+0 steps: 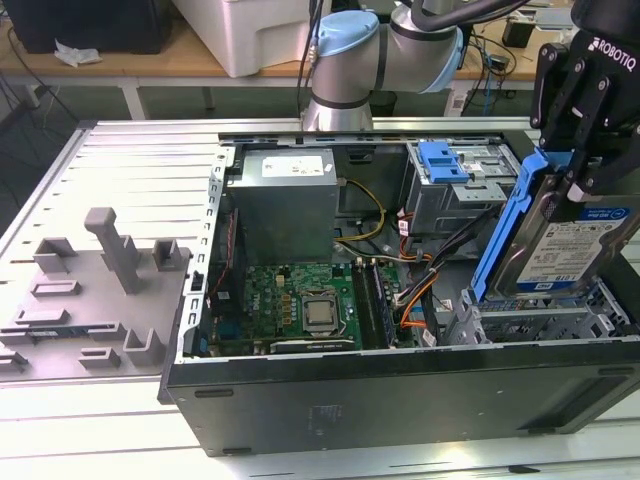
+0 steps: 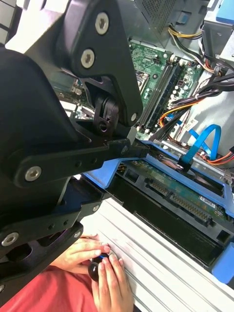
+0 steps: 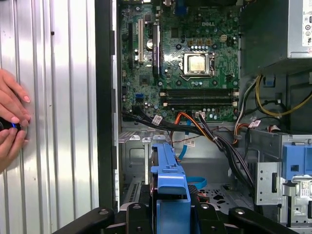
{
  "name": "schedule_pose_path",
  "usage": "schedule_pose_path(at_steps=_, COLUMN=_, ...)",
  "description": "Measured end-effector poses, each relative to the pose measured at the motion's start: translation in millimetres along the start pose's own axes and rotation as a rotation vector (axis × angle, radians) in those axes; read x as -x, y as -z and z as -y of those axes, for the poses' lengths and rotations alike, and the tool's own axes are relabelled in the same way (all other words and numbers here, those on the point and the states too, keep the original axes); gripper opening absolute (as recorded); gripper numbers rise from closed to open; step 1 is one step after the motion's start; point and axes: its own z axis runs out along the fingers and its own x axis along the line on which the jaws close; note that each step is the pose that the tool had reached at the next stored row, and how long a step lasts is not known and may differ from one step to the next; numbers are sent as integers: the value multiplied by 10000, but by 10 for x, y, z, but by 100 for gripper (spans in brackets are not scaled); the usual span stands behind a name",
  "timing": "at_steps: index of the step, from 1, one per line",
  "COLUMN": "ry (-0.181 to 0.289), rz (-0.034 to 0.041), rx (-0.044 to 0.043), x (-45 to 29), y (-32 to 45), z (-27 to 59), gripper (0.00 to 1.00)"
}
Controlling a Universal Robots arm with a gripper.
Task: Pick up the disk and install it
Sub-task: 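Insert the disk into the insertion slot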
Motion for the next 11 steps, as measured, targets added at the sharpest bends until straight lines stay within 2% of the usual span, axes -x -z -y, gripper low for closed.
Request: schedule_pose_path(at_steps=11, ry=15, rz=0, rx=0, x=0, y=-16, z=-1, gripper=36)
